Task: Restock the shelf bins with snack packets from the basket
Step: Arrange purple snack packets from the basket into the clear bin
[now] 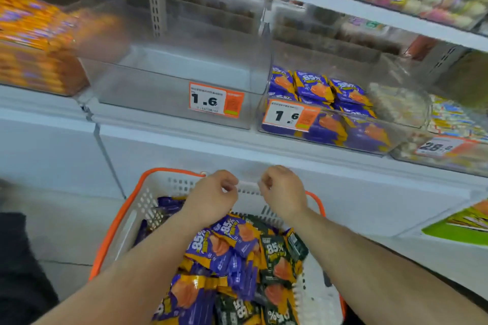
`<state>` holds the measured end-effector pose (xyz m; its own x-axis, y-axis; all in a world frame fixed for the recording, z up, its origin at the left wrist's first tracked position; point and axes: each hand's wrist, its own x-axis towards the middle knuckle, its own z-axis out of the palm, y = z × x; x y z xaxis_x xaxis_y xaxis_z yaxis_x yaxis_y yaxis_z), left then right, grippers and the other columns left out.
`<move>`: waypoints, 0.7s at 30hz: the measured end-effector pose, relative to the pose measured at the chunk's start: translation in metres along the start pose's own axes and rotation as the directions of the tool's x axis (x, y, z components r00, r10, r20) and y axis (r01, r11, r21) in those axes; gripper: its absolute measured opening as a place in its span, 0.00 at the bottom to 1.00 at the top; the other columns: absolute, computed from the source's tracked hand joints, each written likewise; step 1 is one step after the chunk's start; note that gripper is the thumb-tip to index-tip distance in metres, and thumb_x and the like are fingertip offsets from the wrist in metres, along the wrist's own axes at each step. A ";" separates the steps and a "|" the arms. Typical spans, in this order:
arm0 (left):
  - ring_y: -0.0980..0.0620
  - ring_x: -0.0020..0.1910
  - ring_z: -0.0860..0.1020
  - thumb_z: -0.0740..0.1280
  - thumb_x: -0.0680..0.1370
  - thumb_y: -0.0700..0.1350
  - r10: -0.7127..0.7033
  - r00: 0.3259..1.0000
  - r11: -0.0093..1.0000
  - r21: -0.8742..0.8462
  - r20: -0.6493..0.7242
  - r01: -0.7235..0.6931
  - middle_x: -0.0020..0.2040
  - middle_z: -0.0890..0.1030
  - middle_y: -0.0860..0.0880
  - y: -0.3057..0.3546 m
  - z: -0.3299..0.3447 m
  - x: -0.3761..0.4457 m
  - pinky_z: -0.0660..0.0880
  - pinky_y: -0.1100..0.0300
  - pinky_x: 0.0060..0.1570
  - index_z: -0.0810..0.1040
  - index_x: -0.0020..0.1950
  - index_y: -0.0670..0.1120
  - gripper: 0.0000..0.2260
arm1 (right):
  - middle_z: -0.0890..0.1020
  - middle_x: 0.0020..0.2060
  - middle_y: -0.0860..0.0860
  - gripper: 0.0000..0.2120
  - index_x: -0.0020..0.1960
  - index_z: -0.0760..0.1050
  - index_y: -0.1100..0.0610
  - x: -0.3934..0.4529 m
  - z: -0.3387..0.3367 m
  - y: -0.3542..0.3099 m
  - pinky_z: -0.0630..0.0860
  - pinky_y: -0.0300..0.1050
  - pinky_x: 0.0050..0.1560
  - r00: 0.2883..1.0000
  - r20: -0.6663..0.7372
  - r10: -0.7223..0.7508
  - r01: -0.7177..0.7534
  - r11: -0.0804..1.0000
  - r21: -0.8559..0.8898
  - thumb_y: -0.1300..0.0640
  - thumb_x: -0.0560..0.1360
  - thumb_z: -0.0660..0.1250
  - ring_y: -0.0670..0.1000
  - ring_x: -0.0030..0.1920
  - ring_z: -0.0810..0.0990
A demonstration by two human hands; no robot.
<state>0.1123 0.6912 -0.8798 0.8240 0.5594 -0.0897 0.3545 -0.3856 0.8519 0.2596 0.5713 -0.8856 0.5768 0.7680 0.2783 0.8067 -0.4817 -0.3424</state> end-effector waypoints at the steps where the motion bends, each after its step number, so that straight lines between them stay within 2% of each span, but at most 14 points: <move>1: 0.60 0.42 0.76 0.64 0.79 0.42 -0.032 0.999 0.999 -0.018 0.006 0.032 0.49 0.78 0.54 -0.008 0.002 -0.005 0.70 0.69 0.39 0.74 0.53 0.53 0.06 | 0.73 0.35 0.48 0.14 0.34 0.67 0.51 -0.007 0.013 0.001 0.67 0.45 0.36 0.990 0.112 0.088 -0.089 0.996 -0.003 0.59 0.74 0.69 0.53 0.38 0.73; 3: 0.59 0.44 0.76 0.64 0.80 0.42 -0.090 0.996 0.995 -0.049 0.022 0.091 0.49 0.78 0.54 -0.021 0.004 -0.013 0.71 0.69 0.40 0.74 0.54 0.51 0.05 | 0.69 0.32 0.46 0.18 0.33 0.62 0.49 -0.021 0.041 0.003 0.63 0.44 0.36 0.929 0.310 0.201 -0.188 0.980 -0.071 0.53 0.75 0.68 0.51 0.38 0.71; 6: 0.56 0.43 0.77 0.64 0.80 0.42 -0.160 0.987 0.984 -0.082 0.009 0.161 0.48 0.79 0.53 -0.038 0.005 -0.019 0.72 0.67 0.40 0.75 0.54 0.51 0.06 | 0.68 0.30 0.49 0.18 0.33 0.63 0.52 -0.043 0.079 0.002 0.71 0.47 0.38 0.769 0.568 0.295 -0.220 0.955 -0.198 0.45 0.75 0.67 0.53 0.36 0.71; 8: 0.59 0.44 0.77 0.64 0.80 0.42 -0.192 0.981 0.977 -0.096 -0.006 0.190 0.49 0.78 0.55 -0.047 0.003 -0.021 0.72 0.66 0.40 0.75 0.53 0.52 0.06 | 0.74 0.41 0.51 0.15 0.43 0.71 0.52 -0.056 0.096 0.001 0.75 0.51 0.49 0.699 0.645 0.308 -0.162 0.947 -0.277 0.41 0.73 0.67 0.55 0.46 0.76; 9: 0.59 0.44 0.76 0.64 0.80 0.42 -0.206 0.978 0.974 -0.098 -0.008 0.205 0.49 0.78 0.55 -0.052 0.002 -0.022 0.71 0.66 0.39 0.75 0.53 0.53 0.06 | 0.77 0.51 0.52 0.19 0.52 0.74 0.52 -0.061 0.104 0.002 0.75 0.53 0.54 0.679 0.663 0.316 -0.139 0.942 -0.307 0.38 0.73 0.67 0.56 0.54 0.77; 11: 0.58 0.41 0.76 0.63 0.80 0.42 -0.235 0.972 0.968 -0.090 -0.006 0.233 0.49 0.77 0.56 -0.058 0.001 -0.025 0.69 0.66 0.35 0.74 0.54 0.53 0.06 | 0.72 0.67 0.53 0.34 0.71 0.66 0.53 -0.068 0.117 0.004 0.72 0.56 0.63 0.667 0.667 0.333 -0.136 0.934 -0.330 0.35 0.73 0.67 0.57 0.66 0.72; 13: 0.57 0.41 0.76 0.63 0.80 0.44 -0.263 0.965 0.962 -0.077 0.004 0.262 0.51 0.77 0.55 -0.062 0.000 -0.028 0.69 0.65 0.35 0.74 0.56 0.53 0.06 | 0.67 0.73 0.54 0.40 0.78 0.57 0.54 -0.072 0.126 0.004 0.69 0.57 0.67 0.672 0.653 0.349 -0.159 0.930 -0.333 0.36 0.74 0.66 0.58 0.70 0.69; 14: 0.57 0.42 0.76 0.63 0.80 0.44 -0.274 0.962 0.959 -0.069 0.009 0.274 0.53 0.77 0.54 -0.064 0.000 -0.029 0.69 0.65 0.36 0.73 0.57 0.53 0.07 | 0.68 0.73 0.54 0.39 0.78 0.56 0.55 -0.073 0.128 0.002 0.68 0.56 0.67 0.671 0.655 0.348 -0.143 0.927 -0.347 0.38 0.75 0.66 0.58 0.70 0.69; 16: 0.57 0.44 0.77 0.63 0.80 0.45 -0.295 0.955 0.954 -0.060 0.015 0.295 0.54 0.77 0.53 -0.069 0.001 -0.032 0.69 0.64 0.38 0.73 0.58 0.53 0.07 | 0.74 0.67 0.55 0.28 0.74 0.62 0.58 -0.075 0.125 -0.002 0.68 0.55 0.66 0.687 0.663 0.298 -0.023 0.920 -0.390 0.47 0.79 0.64 0.58 0.65 0.74; 18: 0.56 0.45 0.77 0.63 0.80 0.45 -0.319 0.947 0.945 -0.062 0.030 0.321 0.55 0.77 0.52 -0.073 0.004 -0.035 0.70 0.63 0.40 0.73 0.57 0.53 0.07 | 0.80 0.56 0.55 0.15 0.66 0.71 0.58 -0.076 0.119 -0.007 0.69 0.54 0.65 0.711 0.665 0.228 0.079 0.915 -0.397 0.58 0.80 0.61 0.58 0.57 0.79; 20: 0.54 0.47 0.78 0.63 0.80 0.45 -0.348 0.936 0.933 -0.086 0.048 0.351 0.54 0.78 0.51 -0.074 0.008 -0.040 0.73 0.60 0.43 0.74 0.57 0.53 0.06 | 0.82 0.49 0.54 0.09 0.54 0.74 0.57 -0.077 0.115 -0.008 0.70 0.55 0.66 0.710 0.673 0.206 0.119 0.907 -0.403 0.64 0.78 0.59 0.57 0.52 0.80; 21: 0.53 0.47 0.78 0.63 0.80 0.45 -0.362 0.931 0.925 -0.100 0.055 0.366 0.54 0.78 0.51 -0.074 0.011 -0.042 0.73 0.59 0.45 0.74 0.56 0.53 0.06 | 0.82 0.47 0.54 0.07 0.50 0.73 0.56 -0.078 0.115 -0.006 0.69 0.57 0.67 0.713 0.672 0.202 0.118 0.910 -0.398 0.65 0.78 0.59 0.57 0.52 0.80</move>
<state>0.0563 0.6882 -0.9445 0.6627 0.6200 -0.4200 0.5851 -0.0787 0.8071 0.1945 0.5628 -1.0084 0.4873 0.7338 -0.4733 0.8531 -0.5159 0.0784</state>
